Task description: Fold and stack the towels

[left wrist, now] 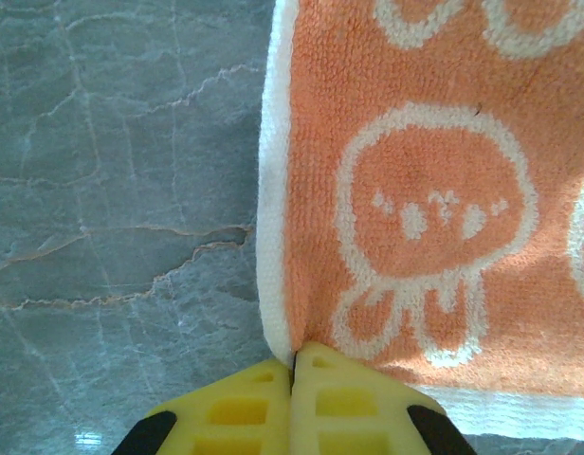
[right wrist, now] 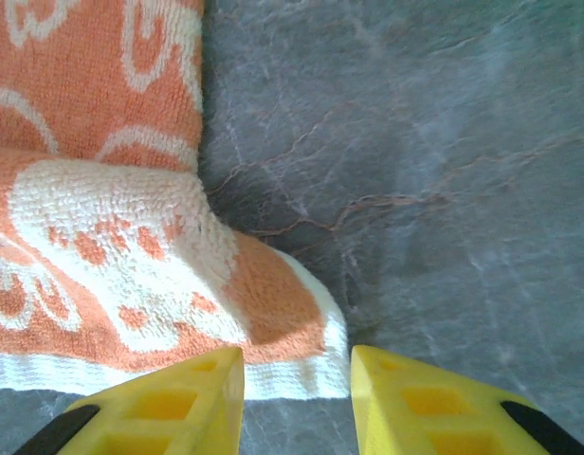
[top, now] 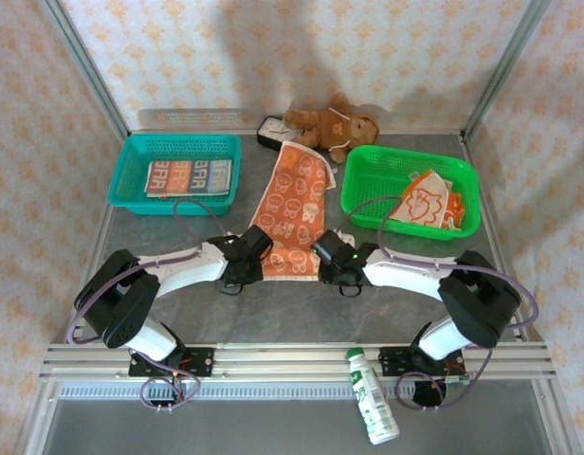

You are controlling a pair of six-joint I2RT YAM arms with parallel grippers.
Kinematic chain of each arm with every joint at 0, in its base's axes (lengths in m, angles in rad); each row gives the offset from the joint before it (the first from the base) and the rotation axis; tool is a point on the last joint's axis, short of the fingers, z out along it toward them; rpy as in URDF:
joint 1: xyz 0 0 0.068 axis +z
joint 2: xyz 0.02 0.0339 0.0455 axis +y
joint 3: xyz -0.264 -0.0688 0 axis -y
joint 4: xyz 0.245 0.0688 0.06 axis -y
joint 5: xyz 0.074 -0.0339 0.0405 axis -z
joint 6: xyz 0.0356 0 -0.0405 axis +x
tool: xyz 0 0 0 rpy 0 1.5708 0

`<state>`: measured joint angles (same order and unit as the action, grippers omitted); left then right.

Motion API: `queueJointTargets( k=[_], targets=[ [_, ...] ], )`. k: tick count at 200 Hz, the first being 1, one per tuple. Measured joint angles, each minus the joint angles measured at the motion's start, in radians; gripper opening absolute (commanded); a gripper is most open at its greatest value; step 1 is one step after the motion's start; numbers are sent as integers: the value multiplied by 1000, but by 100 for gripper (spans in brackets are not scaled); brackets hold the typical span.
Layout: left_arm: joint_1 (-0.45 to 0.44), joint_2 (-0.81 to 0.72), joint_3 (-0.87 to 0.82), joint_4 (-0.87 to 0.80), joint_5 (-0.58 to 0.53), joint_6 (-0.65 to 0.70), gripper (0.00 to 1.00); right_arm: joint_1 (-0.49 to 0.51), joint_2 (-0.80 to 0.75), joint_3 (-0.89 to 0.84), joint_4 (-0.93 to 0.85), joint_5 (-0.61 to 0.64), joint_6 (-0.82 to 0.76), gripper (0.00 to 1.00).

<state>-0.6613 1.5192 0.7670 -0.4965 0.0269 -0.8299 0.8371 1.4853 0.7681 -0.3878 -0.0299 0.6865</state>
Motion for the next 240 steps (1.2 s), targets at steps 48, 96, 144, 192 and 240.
queueJointTargets(
  k=[48,96,144,192,240],
  targets=[
    [0,0,0,0,0,0,7,0,22,-1,9,-6,-3,36],
    [0,0,0,2,2,-1,0,-2,57,-2,7,-3,2,1],
    [-11,-40,22,-46,2,0,0,6,-6,2,-12,-22,-2,0],
    [-11,-261,282,-221,-41,15,0,6,-227,166,-158,29,-48,0],
    [-10,-297,636,-328,-139,94,0,-10,-270,480,-235,142,-169,0]
  ],
)
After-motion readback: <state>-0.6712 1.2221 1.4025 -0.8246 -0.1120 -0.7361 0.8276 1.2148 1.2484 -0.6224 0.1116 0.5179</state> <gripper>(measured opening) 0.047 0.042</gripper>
